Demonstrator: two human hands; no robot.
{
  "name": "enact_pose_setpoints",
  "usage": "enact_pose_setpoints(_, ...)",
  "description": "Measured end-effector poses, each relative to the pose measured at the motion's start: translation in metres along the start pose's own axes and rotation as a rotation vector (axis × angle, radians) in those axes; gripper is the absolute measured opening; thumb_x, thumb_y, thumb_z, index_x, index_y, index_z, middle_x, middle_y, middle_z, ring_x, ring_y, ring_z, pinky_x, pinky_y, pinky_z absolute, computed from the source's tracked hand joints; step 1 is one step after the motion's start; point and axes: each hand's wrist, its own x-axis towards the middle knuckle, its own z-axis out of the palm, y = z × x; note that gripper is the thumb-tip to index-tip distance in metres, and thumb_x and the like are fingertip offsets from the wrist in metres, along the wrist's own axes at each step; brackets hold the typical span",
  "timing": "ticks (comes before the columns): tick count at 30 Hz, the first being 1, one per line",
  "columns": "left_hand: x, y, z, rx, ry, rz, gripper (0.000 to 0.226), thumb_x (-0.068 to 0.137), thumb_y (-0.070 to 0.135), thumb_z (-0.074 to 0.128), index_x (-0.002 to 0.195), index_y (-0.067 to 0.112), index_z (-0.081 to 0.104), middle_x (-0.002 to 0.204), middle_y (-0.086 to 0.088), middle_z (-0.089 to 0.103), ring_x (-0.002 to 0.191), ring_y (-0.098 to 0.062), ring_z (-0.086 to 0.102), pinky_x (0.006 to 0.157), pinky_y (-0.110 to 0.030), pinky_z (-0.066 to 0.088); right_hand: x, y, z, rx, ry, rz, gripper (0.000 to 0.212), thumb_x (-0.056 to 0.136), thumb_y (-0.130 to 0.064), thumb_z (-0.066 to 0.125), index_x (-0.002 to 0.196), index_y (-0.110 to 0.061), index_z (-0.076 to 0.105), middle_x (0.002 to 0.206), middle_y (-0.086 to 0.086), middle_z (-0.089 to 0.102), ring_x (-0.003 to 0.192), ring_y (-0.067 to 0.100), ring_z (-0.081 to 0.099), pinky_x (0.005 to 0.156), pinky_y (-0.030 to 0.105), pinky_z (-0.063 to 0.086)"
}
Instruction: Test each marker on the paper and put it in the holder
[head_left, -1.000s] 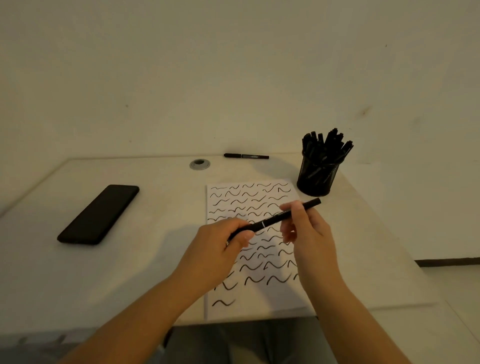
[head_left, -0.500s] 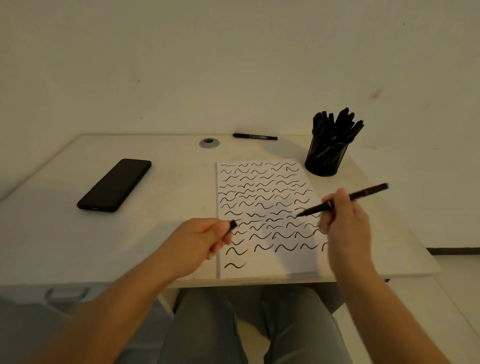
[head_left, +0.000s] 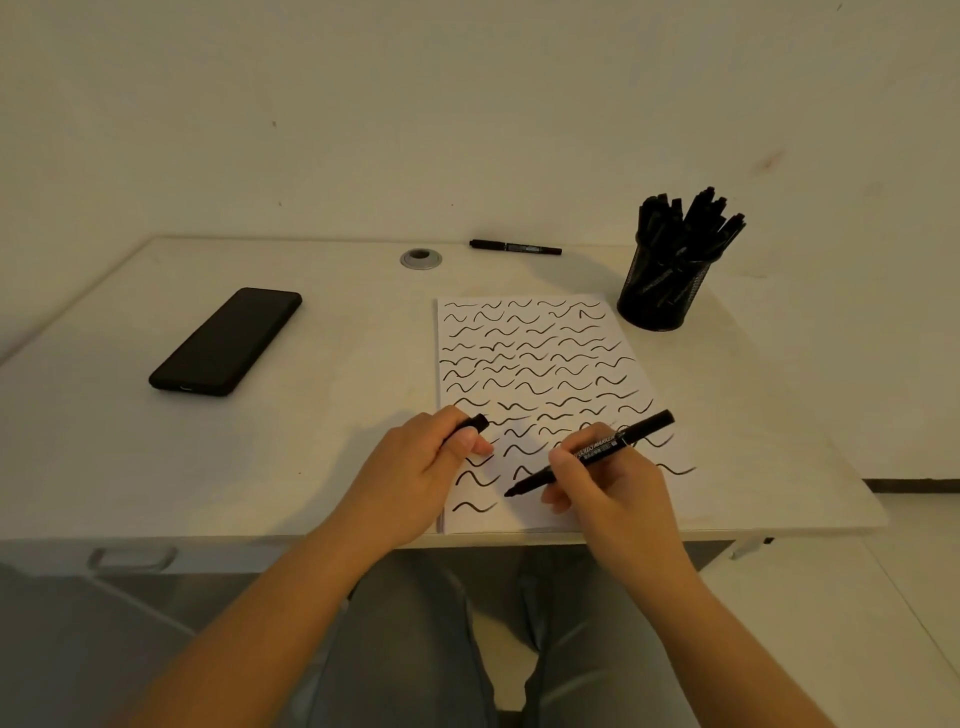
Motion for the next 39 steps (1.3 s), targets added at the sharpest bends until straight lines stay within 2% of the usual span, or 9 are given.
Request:
enact_pose_setpoints(3,0.0,0.0,0.0,-0.004,-0.003,-0.008,0.02,0.094,0.039,0.033,0.093,0.035,0.053,0.101,0.012,0.065,0.088,-0.006,0.061,0.07,-0.029,0.056,-0.001,0.0,-0.001,-0.111,-0.001,-0.018,0.014,0.084,-0.034,0.053,0.071,-0.03,0.056,0.059,-0.008,0.064,0.066,0.001,0.061,0.061,0.01,0.046)
enact_pose_setpoints(7,0.0,0.001,0.0,-0.012,-0.009,-0.008,0.022,0.094,0.035,0.035,0.096,0.028,0.056,0.092,0.028,0.058,0.09,-0.005,0.061,0.07,-0.021,0.052,-0.001,-0.001,-0.012,-0.17,0.036,-0.022,0.017,0.084,-0.031,0.052,0.067,-0.027,0.053,0.057,-0.007,0.059,0.06,0.001,0.057,0.054,0.009,0.043)
enact_pose_setpoints(9,0.0,0.001,0.0,-0.02,-0.004,-0.017,0.021,0.095,0.034,0.036,0.095,0.028,0.056,0.091,0.029,0.057,0.09,-0.005,0.061,0.071,-0.024,0.053,0.0,-0.001,-0.021,-0.178,0.097,-0.035,0.017,0.084,-0.029,0.053,0.068,-0.027,0.052,0.054,-0.003,0.059,0.057,0.004,0.057,0.053,0.011,0.044)
enact_pose_setpoints(13,-0.003,0.003,0.001,0.061,0.06,0.012,0.027,0.093,0.043,0.034,0.096,0.029,0.057,0.093,0.007,0.064,0.086,-0.01,0.059,0.072,-0.035,0.052,0.001,-0.005,-0.034,-0.071,0.277,-0.053,0.013,0.086,-0.025,0.053,0.073,-0.028,0.053,0.065,-0.009,0.065,0.058,0.004,0.06,0.054,0.01,0.046)
enact_pose_setpoints(15,-0.007,0.005,0.003,0.098,0.083,0.056,0.034,0.091,0.047,0.031,0.102,0.028,0.057,0.093,0.005,0.062,0.086,-0.009,0.056,0.073,-0.029,0.05,0.0,-0.008,-0.033,-0.037,0.264,-0.041,0.011,0.086,-0.024,0.053,0.076,-0.027,0.055,0.065,-0.009,0.065,0.057,0.005,0.06,0.053,0.01,0.046)
enact_pose_setpoints(19,-0.012,0.015,0.007,0.116,0.083,0.132,0.034,0.087,0.044,0.036,0.105,0.026,0.059,0.083,0.025,0.05,0.085,-0.002,0.052,0.071,-0.017,0.044,0.002,-0.017,-0.028,0.199,0.242,0.037,0.014,0.09,-0.017,0.05,0.077,-0.018,0.056,0.055,-0.002,0.064,0.049,0.007,0.057,0.048,0.016,0.048)
enact_pose_setpoints(23,-0.015,0.02,0.006,0.128,0.076,0.161,0.034,0.088,0.043,0.037,0.104,0.025,0.059,0.081,0.032,0.044,0.085,0.004,0.05,0.067,-0.009,0.038,0.003,-0.023,-0.022,0.363,0.205,0.103,0.015,0.091,-0.016,0.049,0.078,-0.017,0.056,0.054,0.0,0.063,0.049,0.01,0.057,0.047,0.019,0.049)
enact_pose_setpoints(31,-0.018,0.029,0.007,0.12,0.04,0.182,0.034,0.088,0.041,0.037,0.1,0.021,0.061,0.078,0.029,0.042,0.078,0.006,0.048,0.066,-0.005,0.035,0.001,-0.024,-0.01,0.375,0.123,0.119,0.015,0.089,-0.014,0.05,0.075,-0.017,0.056,0.052,0.0,0.064,0.046,0.009,0.057,0.046,0.017,0.048)
enact_pose_setpoints(39,-0.019,0.039,0.012,0.096,0.003,0.164,0.034,0.092,0.045,0.03,0.096,0.023,0.057,0.069,0.021,0.045,0.064,-0.002,0.047,0.06,-0.008,0.033,-0.001,-0.022,0.0,0.306,0.014,0.085,0.014,0.088,-0.016,0.053,0.076,-0.018,0.059,0.055,-0.003,0.065,0.048,0.006,0.057,0.049,0.016,0.048)
